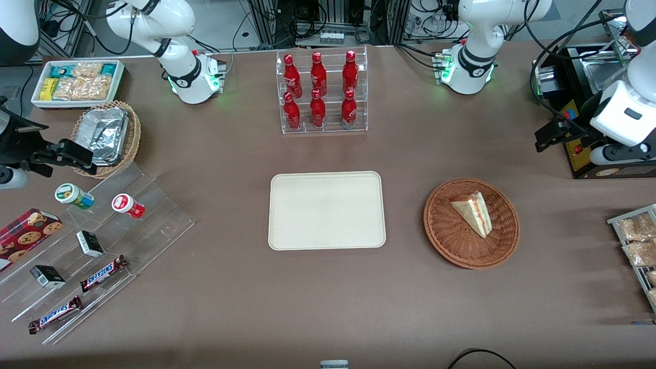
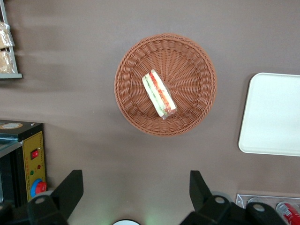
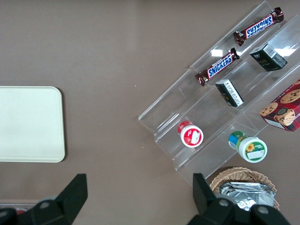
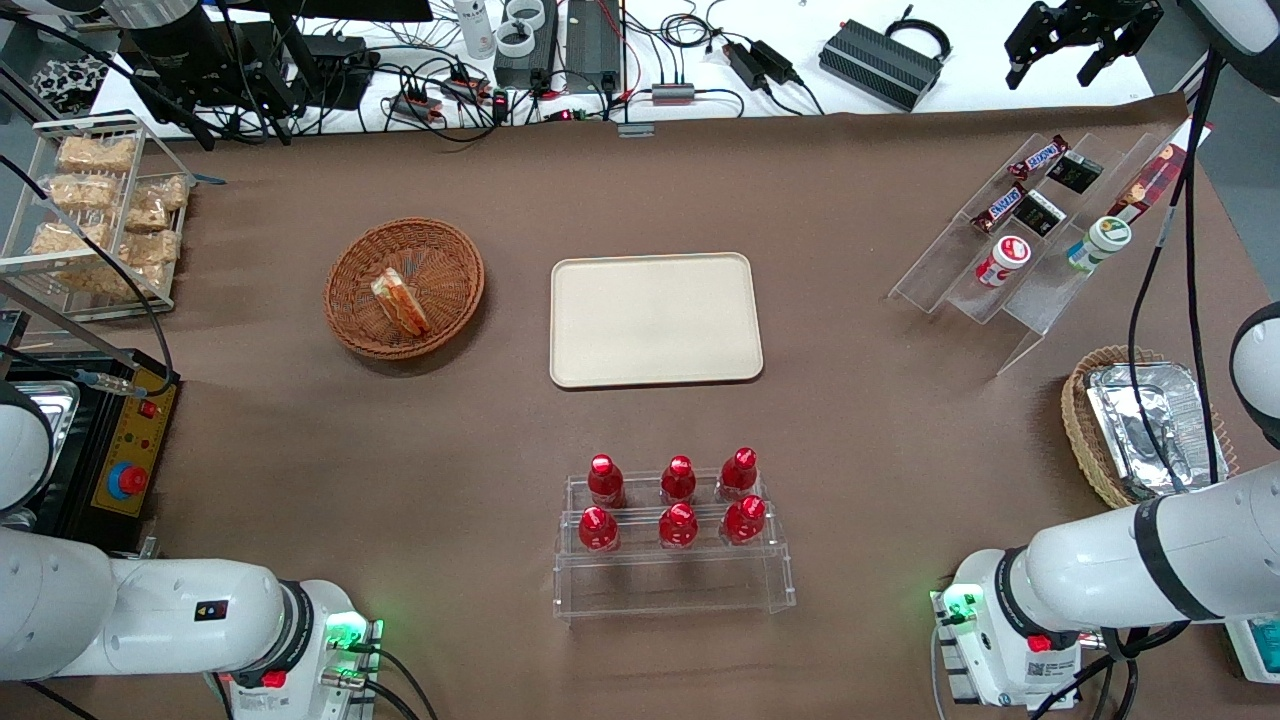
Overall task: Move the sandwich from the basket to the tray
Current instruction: 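Move the left gripper from rest toward the wicker basket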
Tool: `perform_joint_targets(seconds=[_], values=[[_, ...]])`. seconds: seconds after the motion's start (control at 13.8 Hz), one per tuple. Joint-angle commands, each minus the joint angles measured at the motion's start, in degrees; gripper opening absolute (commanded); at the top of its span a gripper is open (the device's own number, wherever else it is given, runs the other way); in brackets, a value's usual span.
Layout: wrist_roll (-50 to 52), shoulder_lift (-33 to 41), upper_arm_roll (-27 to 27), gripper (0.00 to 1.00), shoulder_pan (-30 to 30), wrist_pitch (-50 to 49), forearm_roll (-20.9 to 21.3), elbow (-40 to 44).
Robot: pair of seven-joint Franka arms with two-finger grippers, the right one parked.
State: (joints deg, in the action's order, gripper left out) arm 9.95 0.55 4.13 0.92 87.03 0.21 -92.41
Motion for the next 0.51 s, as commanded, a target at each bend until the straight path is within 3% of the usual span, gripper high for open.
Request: perform_joint_targets(seconds=[0.0, 0.44], values=[[0.16, 0.24, -0.26, 1.0, -0.04, 2.52, -0.47, -4.51], [2.08, 0.41, -0.53, 1.0, -0.12, 12.89, 0.49, -14.72]])
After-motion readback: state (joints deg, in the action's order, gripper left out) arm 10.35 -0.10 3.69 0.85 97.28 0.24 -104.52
